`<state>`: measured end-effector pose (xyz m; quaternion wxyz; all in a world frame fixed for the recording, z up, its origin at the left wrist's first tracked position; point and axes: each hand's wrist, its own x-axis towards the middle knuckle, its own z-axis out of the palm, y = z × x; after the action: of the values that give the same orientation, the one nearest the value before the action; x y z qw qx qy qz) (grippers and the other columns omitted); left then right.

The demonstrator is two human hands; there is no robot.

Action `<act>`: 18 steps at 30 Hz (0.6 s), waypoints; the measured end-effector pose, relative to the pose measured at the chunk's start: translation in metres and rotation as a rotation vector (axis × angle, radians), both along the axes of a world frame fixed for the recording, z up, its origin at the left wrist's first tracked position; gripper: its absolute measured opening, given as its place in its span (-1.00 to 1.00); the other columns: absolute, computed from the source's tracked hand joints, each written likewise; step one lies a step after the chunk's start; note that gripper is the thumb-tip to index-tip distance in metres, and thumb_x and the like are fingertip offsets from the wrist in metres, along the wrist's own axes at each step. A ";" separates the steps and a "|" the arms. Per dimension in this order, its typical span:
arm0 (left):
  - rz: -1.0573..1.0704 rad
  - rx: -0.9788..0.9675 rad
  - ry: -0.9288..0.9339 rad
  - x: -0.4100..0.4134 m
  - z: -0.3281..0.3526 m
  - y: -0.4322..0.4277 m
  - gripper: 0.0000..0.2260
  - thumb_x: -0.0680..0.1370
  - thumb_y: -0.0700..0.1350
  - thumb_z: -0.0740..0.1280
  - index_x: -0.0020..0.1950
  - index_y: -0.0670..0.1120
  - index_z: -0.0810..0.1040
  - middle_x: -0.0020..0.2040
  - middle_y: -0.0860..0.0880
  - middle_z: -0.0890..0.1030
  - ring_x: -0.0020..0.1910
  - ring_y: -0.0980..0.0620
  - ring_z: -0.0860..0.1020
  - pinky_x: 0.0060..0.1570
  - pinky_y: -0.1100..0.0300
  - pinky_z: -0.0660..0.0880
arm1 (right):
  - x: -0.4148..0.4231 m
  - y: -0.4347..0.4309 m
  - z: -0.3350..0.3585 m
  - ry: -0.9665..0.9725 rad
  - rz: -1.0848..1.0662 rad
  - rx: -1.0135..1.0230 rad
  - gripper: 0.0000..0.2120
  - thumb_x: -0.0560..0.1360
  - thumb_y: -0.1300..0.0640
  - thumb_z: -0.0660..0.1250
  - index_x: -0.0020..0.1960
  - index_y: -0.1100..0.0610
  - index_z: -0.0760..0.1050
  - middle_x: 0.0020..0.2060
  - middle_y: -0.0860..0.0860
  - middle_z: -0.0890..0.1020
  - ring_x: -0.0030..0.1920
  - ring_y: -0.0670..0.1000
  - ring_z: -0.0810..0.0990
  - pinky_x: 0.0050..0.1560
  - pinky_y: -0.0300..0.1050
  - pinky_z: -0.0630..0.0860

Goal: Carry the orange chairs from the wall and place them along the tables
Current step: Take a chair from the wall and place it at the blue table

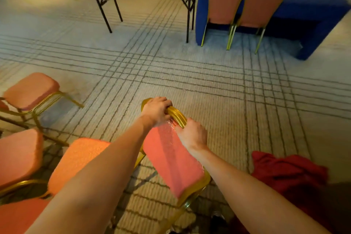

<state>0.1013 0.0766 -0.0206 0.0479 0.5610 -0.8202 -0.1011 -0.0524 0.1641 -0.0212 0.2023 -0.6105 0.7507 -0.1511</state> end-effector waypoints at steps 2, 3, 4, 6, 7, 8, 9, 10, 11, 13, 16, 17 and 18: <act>0.037 0.003 0.011 0.015 -0.002 -0.006 -0.71 0.46 0.04 0.41 0.15 0.01 0.57 0.06 0.00 0.53 0.16 -0.07 0.47 0.15 0.02 0.39 | 0.014 -0.007 0.006 0.018 0.029 -0.008 -0.63 0.53 -0.19 0.33 0.05 0.13 0.58 -0.08 0.14 0.69 -0.02 0.21 0.67 -0.13 -0.02 0.50; 0.068 0.003 0.016 0.025 -0.002 -0.009 -0.71 0.47 0.04 0.41 0.16 0.01 0.57 0.07 -0.01 0.53 0.17 -0.07 0.47 0.17 0.01 0.39 | 0.023 -0.012 0.009 0.028 0.053 -0.015 -0.63 0.52 -0.19 0.33 0.05 0.12 0.59 -0.09 0.14 0.69 -0.03 0.21 0.67 -0.12 -0.02 0.52; 0.105 0.009 0.012 0.038 -0.003 -0.011 -0.71 0.48 0.05 0.40 0.16 0.00 0.57 0.09 -0.02 0.53 0.18 -0.07 0.46 0.19 0.01 0.39 | 0.034 -0.019 0.013 0.043 0.089 -0.021 -0.63 0.51 -0.18 0.34 0.03 0.12 0.59 -0.09 0.14 0.69 -0.03 0.21 0.67 -0.10 -0.01 0.54; 0.170 0.023 -0.027 0.060 -0.004 -0.011 -0.70 0.50 0.09 0.38 0.18 -0.01 0.57 0.12 -0.04 0.53 0.22 -0.10 0.44 0.22 -0.02 0.37 | 0.049 -0.030 0.018 0.072 0.173 -0.026 -0.67 0.50 -0.16 0.35 -0.01 0.11 0.59 -0.12 0.13 0.69 -0.06 0.20 0.67 -0.10 -0.01 0.55; 0.202 0.022 -0.049 0.073 -0.005 -0.010 -0.69 0.51 0.11 0.36 0.18 -0.01 0.56 0.13 -0.05 0.53 0.23 -0.11 0.43 0.24 -0.03 0.36 | 0.057 -0.036 0.020 0.087 0.218 -0.028 -0.70 0.50 -0.14 0.35 -0.01 0.10 0.59 -0.14 0.12 0.68 -0.07 0.19 0.67 -0.10 -0.02 0.55; 0.230 0.022 -0.068 0.083 -0.006 -0.009 -0.68 0.52 0.14 0.35 0.18 0.00 0.56 0.14 -0.05 0.53 0.24 -0.12 0.42 0.25 -0.04 0.34 | 0.063 -0.041 0.023 0.109 0.258 -0.030 -0.71 0.50 -0.13 0.35 0.00 0.09 0.59 -0.14 0.11 0.68 -0.08 0.19 0.67 -0.11 -0.03 0.54; 0.255 0.024 -0.085 0.092 -0.007 -0.008 -0.68 0.52 0.16 0.34 0.17 0.00 0.55 0.14 -0.05 0.54 0.24 -0.13 0.41 0.25 -0.05 0.33 | 0.067 -0.047 0.024 0.139 0.300 -0.047 -0.72 0.50 -0.12 0.35 0.02 0.08 0.59 -0.14 0.10 0.68 -0.09 0.18 0.67 -0.11 -0.04 0.54; 0.277 0.028 -0.098 0.099 -0.009 -0.007 -0.67 0.53 0.19 0.32 0.16 0.01 0.55 0.14 -0.05 0.55 0.24 -0.14 0.41 0.25 -0.06 0.32 | 0.071 -0.053 0.026 0.182 0.346 -0.067 -0.71 0.51 -0.13 0.35 0.04 0.07 0.59 -0.14 0.09 0.67 -0.09 0.16 0.67 -0.11 -0.04 0.54; 0.293 0.030 -0.108 0.105 -0.011 -0.005 -0.65 0.52 0.23 0.30 0.15 0.02 0.55 0.13 -0.05 0.56 0.24 -0.15 0.41 0.26 -0.08 0.32 | 0.074 -0.059 0.025 0.229 0.394 -0.090 -0.70 0.52 -0.14 0.34 0.06 0.07 0.58 -0.14 0.08 0.67 -0.08 0.15 0.67 -0.11 -0.05 0.53; 0.310 0.033 -0.119 0.108 -0.014 -0.003 -0.62 0.52 0.27 0.27 0.13 0.02 0.55 0.12 -0.06 0.58 0.23 -0.16 0.44 0.25 -0.11 0.31 | 0.071 -0.068 0.025 0.313 0.457 -0.140 -0.68 0.53 -0.18 0.33 0.11 0.04 0.55 -0.11 0.06 0.68 -0.06 0.13 0.67 -0.11 -0.06 0.51; 0.342 0.042 -0.059 0.102 -0.019 0.000 -0.62 0.51 0.26 0.27 0.11 0.00 0.57 0.11 -0.09 0.61 0.20 -0.17 0.49 0.19 -0.09 0.34 | 0.061 -0.081 0.017 0.417 0.477 -0.200 -0.62 0.51 -0.27 0.31 0.15 -0.01 0.52 -0.07 0.03 0.70 -0.04 0.12 0.68 -0.05 -0.01 0.53; 0.350 0.039 -0.031 0.098 -0.020 0.001 -0.63 0.51 0.25 0.28 0.08 -0.01 0.58 0.08 -0.09 0.62 0.17 -0.16 0.51 0.16 -0.07 0.37 | 0.058 -0.083 0.014 0.433 0.447 -0.210 -0.59 0.50 -0.29 0.30 0.16 0.00 0.51 -0.06 0.03 0.70 -0.04 0.12 0.68 -0.05 0.01 0.54; 0.364 0.039 0.010 0.092 -0.021 0.001 -0.66 0.50 0.24 0.30 0.03 -0.01 0.58 0.06 -0.08 0.62 0.14 -0.16 0.53 0.12 -0.05 0.40 | 0.055 -0.085 0.012 0.435 0.403 -0.210 -0.56 0.50 -0.31 0.29 0.16 0.01 0.50 -0.06 0.03 0.69 -0.04 0.13 0.68 -0.05 0.02 0.55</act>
<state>0.1938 0.0777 -0.0420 0.0587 0.7004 -0.7028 -0.1095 0.0022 0.0787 -0.0088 -0.0014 -0.7826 0.6204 -0.0503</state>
